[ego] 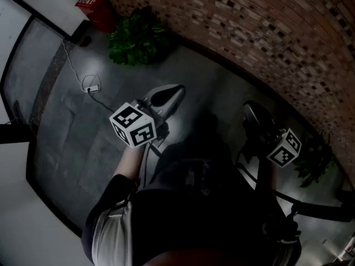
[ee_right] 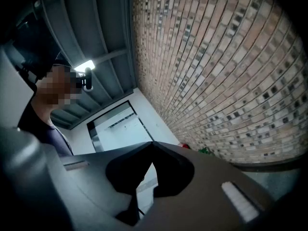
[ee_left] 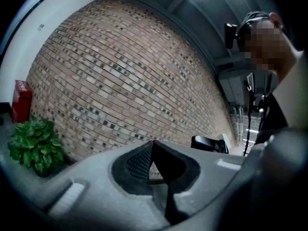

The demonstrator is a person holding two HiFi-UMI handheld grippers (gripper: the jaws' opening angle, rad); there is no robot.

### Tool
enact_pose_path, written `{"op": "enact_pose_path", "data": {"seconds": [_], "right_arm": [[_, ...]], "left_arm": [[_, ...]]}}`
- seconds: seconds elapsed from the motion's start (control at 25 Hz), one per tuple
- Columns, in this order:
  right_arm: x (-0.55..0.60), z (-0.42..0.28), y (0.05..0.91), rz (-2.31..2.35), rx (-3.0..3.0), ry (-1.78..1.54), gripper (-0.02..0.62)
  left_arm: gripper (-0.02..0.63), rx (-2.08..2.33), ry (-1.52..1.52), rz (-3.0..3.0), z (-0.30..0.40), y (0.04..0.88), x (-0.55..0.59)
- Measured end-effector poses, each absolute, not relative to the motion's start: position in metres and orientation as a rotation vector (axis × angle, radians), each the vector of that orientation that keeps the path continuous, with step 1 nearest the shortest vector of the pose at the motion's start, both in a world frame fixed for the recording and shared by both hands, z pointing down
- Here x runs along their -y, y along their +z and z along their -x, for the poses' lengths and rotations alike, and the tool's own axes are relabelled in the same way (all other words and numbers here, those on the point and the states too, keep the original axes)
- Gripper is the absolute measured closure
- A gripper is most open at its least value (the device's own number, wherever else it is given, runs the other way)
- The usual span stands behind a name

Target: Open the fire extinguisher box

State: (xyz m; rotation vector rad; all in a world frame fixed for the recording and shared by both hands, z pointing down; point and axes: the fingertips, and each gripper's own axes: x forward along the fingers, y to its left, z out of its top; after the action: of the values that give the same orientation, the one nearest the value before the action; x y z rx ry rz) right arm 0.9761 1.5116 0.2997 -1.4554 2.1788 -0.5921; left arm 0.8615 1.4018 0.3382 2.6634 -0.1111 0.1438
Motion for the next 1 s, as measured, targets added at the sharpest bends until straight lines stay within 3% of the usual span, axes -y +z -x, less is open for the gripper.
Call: {"op": "enact_pose_path", "data": {"seconds": [0.52, 0.76, 1.0], "right_arm": [[-1.413, -1.046, 0.331, 1.148, -2.578, -0.664, 0.594], [-1.366, -1.062, 0.342, 1.003, -2.714, -0.655, 0.594], [-1.329, -1.027, 0.351, 0.804, -2.802, -0.72, 0.594]], "left_arm": [[0.607, 0.527, 0.155, -2.644, -0.926, 0.323, -1.337], [0.607, 0.747, 0.178, -2.552, -0.92, 0.333, -1.312], [0.607, 0.944, 0.132, -2.523, -0.884, 0.33, -1.286]]}}
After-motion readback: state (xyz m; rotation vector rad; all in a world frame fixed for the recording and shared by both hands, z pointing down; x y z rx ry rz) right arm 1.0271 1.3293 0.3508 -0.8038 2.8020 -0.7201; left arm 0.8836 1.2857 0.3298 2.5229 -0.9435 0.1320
